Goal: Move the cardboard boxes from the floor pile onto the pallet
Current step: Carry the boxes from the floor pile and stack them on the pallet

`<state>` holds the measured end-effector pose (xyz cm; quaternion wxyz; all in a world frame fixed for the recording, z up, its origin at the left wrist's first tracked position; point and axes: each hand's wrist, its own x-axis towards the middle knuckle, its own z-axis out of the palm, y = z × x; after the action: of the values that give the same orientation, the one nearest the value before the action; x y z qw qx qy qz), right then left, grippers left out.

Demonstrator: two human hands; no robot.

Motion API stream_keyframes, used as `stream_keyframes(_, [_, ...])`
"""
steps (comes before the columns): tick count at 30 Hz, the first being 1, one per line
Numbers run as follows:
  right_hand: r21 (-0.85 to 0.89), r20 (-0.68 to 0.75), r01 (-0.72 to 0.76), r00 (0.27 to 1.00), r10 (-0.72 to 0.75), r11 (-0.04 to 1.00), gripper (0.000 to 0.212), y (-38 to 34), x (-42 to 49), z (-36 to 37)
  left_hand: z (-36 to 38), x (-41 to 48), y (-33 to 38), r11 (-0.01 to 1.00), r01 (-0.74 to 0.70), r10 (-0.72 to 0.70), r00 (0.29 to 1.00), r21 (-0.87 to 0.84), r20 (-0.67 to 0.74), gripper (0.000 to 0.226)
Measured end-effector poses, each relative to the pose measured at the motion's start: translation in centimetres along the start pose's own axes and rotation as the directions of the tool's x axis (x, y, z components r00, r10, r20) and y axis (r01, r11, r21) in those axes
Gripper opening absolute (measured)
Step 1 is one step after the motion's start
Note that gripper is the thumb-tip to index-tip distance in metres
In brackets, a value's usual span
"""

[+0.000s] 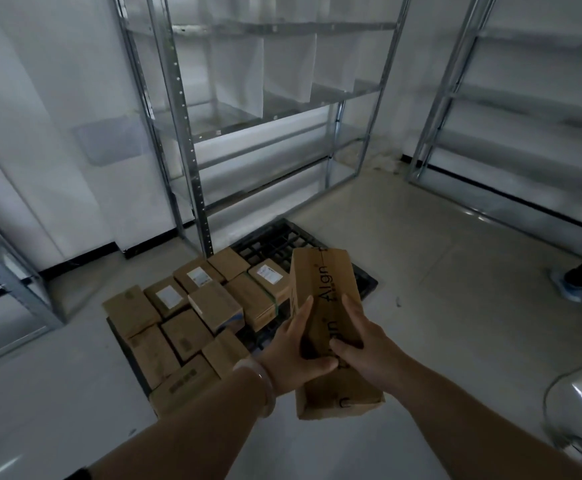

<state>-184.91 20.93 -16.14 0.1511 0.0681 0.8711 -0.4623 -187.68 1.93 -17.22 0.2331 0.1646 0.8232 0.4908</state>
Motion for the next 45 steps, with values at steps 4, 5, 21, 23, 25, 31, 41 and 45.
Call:
stream_keyframes(4, [-0.018,0.03,0.002,1.0,-0.001,1.0,0.083,0.3,4.8,-1.4,-0.9,4.3,-0.7,0.999,0.033,-0.033,0.999,-0.013,-0.009,0.114])
stream_keyframes(5, [-0.023,0.044,0.01,0.999,-0.009,1.0,0.083,0.4,6.1,-1.9,-1.1,5.5,-0.8,0.999,0.047,-0.047,0.999,-0.017,-0.015,0.113])
stream_keyframes(21, [-0.155,0.291,0.185,0.947,-0.134,0.971,0.079,-0.3,32.4,-17.9,-4.2,30.0,4.8,0.973,0.16,-0.2,0.944,-0.163,-0.264,0.12])
stream_keyframes(23, [-0.161,0.325,0.205,0.934,-0.145,0.965,0.079,-0.8,35.1,-18.5,-5.1,32.1,4.7,0.97,0.18,-0.222,0.933,-0.165,-0.284,0.12])
stream_keyframes(25, [-0.148,0.364,0.222,0.918,-0.156,0.964,0.079,-1.1,37.6,-18.4,-6.1,33.8,4.0,0.961,0.211,-0.257,0.922,-0.179,-0.289,0.12])
stream_keyframes(31, [-0.162,0.413,0.206,0.902,-0.124,0.965,0.078,-1.1,45.9,-16.7,-9.5,39.9,-0.5,0.935,0.263,-0.324,0.906,-0.24,-0.272,0.121])
stream_keyframes(41, [-0.223,0.372,0.19,0.923,-0.097,0.956,0.08,-1.6,60.8,-14.1,-15.6,51.2,-7.5,0.906,0.265,-0.366,0.882,-0.33,-0.296,0.112])
stream_keyframes(45, [-0.187,0.382,0.195,0.917,-0.111,0.963,0.079,-1.0,66.1,-12.2,-16.7,54.7,-11.0,0.891,0.296,-0.408,0.854,-0.343,-0.323,0.108])
